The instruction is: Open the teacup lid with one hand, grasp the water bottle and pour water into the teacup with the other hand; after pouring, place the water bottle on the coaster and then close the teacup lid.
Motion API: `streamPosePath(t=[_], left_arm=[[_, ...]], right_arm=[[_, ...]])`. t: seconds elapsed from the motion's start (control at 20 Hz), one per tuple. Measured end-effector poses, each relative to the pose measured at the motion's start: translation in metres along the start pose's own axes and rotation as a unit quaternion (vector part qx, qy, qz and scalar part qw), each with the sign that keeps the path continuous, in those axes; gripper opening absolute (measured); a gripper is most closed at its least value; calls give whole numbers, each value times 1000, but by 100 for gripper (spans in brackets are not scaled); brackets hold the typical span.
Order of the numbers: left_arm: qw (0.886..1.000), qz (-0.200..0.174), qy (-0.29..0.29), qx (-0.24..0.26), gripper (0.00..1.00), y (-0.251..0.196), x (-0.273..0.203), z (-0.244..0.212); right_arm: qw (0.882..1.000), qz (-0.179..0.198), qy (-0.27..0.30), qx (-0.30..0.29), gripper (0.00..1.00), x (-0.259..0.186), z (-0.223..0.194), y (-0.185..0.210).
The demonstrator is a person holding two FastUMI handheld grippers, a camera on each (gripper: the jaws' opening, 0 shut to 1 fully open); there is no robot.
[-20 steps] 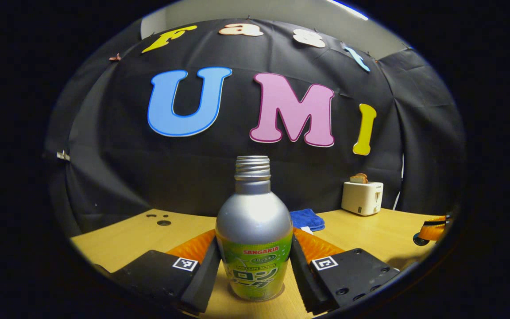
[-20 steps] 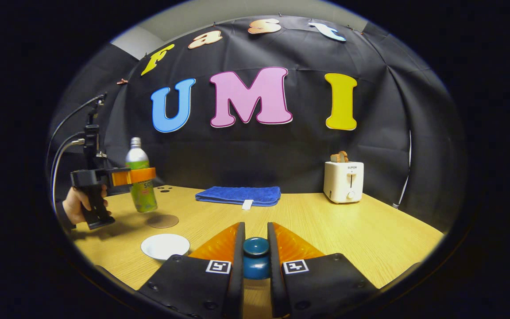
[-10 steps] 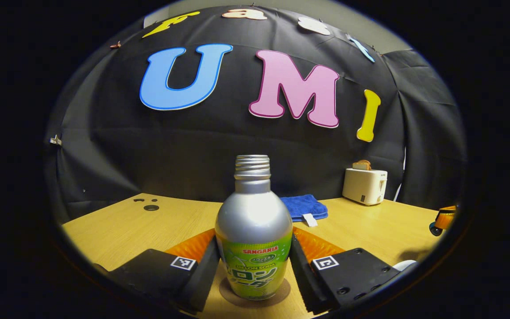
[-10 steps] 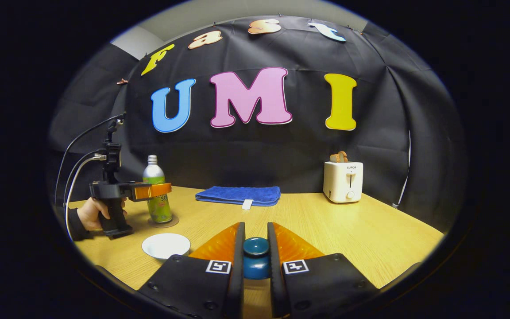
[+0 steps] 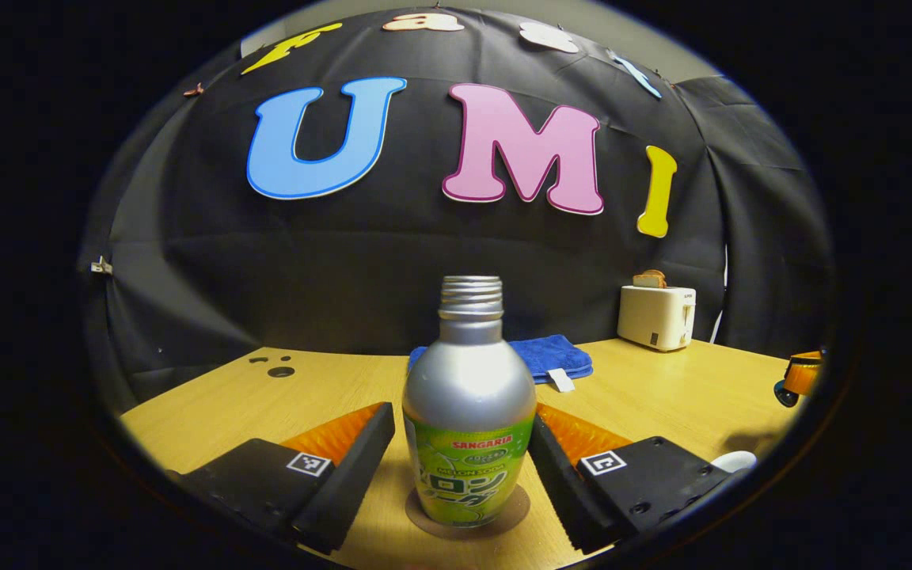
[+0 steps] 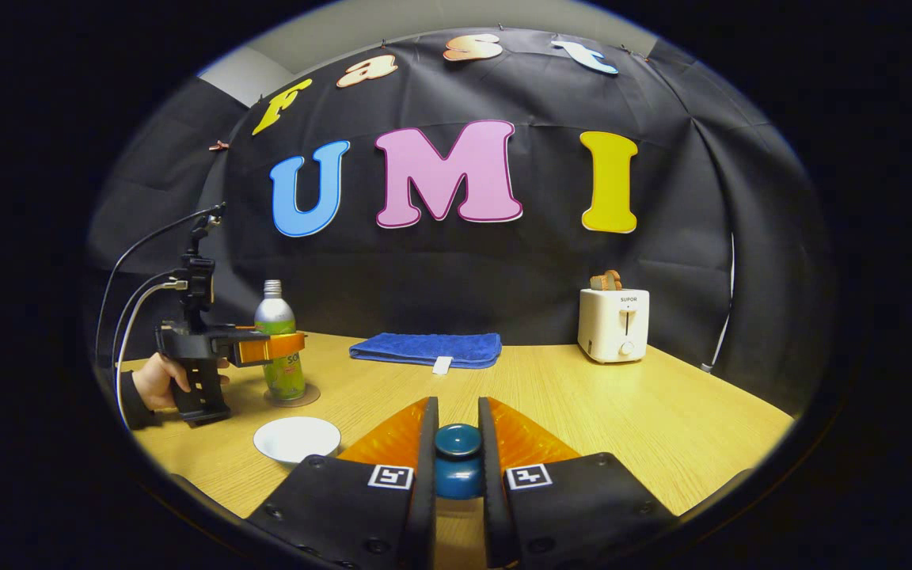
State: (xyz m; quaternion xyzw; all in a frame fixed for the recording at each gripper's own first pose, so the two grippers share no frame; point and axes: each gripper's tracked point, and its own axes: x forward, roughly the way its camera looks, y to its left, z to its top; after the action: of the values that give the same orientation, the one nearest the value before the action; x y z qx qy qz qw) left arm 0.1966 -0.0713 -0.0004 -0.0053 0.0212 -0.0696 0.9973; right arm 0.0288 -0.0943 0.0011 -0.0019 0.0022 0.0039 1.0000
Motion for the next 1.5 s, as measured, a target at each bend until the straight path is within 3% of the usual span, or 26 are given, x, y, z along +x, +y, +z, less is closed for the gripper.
streamPosePath(t=[0.35, 0.65, 0.9, 1.0, 1.3, 1.5], left_arm=[[1000, -3, 8, 13, 98, 5, -60, -10], [998, 26, -35, 43, 98, 19, -119, 3], [998, 41, -22, 33, 96, 36, -135, -19], [999, 41, -29, 9, 96, 41, -136, -19], [999, 48, -25, 7, 96, 45, -135, -20], [998, 49, -25, 6, 96, 45, -135, -19]], right_arm=[[1000, 0, 0, 0, 28, 0, 0, 0], [1000, 0, 0, 0, 28, 0, 0, 0], [1000, -1, 0, 0, 28, -1, 0, 1], [1000, 18, 0, 1, 28, -3, 0, 16], [993, 112, 18, 9, 28, -2, -7, 98], [991, 128, 18, -18, 28, 9, -2, 128]])
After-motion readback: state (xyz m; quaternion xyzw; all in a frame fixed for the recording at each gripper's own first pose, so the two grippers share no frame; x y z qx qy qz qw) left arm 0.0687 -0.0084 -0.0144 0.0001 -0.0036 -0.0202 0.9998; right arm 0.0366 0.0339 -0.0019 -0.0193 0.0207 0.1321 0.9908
